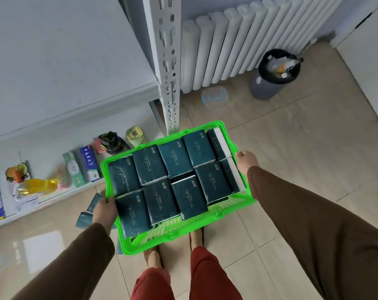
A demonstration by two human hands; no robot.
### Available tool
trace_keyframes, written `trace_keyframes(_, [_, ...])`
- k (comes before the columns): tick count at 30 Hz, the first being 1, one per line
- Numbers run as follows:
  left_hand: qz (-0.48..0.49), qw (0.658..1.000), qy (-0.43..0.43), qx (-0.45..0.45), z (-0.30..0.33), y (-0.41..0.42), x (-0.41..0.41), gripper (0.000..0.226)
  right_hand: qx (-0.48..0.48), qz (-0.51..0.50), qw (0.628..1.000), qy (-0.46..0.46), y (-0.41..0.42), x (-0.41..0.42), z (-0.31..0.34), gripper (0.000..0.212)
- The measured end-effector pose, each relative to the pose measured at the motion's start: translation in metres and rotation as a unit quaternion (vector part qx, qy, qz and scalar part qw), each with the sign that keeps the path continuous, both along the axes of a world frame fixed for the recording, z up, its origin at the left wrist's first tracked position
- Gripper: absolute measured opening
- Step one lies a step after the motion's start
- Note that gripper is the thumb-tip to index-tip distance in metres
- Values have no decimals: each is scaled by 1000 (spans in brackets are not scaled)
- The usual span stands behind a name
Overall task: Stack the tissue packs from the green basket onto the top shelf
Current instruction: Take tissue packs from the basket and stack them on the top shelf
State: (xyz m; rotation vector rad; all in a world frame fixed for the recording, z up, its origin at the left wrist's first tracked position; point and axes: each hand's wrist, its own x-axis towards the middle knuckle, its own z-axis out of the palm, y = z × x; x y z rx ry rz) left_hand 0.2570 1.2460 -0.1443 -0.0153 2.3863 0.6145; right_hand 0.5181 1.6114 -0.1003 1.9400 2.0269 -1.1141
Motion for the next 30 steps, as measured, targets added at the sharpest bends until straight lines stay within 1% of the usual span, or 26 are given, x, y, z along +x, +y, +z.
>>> trace_keyframes(5, [43,998,-51,-3,-24,32,4,32,-6,20,1000,1,49,-21,-26,24])
trace_keyframes(8, [61,995,-76,15,-38,41,9,22,-26,-11,1000,3,57,-24,-48,21])
trace_keyframes(11, [87,992,-90,34,-49,43,10,18,-41,-77,995,54,52,-21,-61,26])
trace_keyframes(14, [130,982,-117,69,-53,43,8,21,-52,-95,991,80,49,-21,-64,31])
trace_keyframes(16, [131,980,-130,74,-50,42,7,20,-60,-73,994,57,46,-22,-61,32])
trace_keyframes(17, [123,981,-132,72,-46,42,7,21,-50,-48,997,21,44,-24,-57,35])
trace_keyframes(18, [113,983,-126,71,-42,41,7,25,-16,-15,999,-29,40,-28,-51,39])
trace_keyframes(19, [97,989,-100,59,-36,41,5,31,35,8,997,-62,32,-33,-44,43])
trace_keyframes(20, [72,995,-54,41,-30,42,2,37,81,13,995,-53,20,-42,-34,45])
trace_keyframes(21, [39,999,3,31,-22,45,-2,43,109,17,994,-10,3,-53,-23,44])
trace_keyframes(22, [-1,998,60,34,-13,49,-7,49,113,36,992,47,-16,-65,-13,43])
trace_keyframes(23, [-50,992,106,44,-5,55,-12,56,91,63,988,105,-37,-79,-5,41])
trace_keyframes(24, [-107,983,140,51,2,63,-18,63,58,93,984,143,-60,-92,-1,41])
trace_keyframes(25, [-171,971,162,47,7,71,-25,69,25,125,980,153,-83,-104,2,42])
trace_keyframes(27, [-302,935,185,12,10,88,-38,82,-11,172,978,115,-118,-128,1,50])
trace_keyframes(28, [-360,914,187,-8,9,96,-42,89,-15,184,980,80,-129,-138,-3,54])
trace_keyframes(30, [-439,878,181,-51,4,105,-47,99,-1,215,977,-11,-143,-153,-13,56])
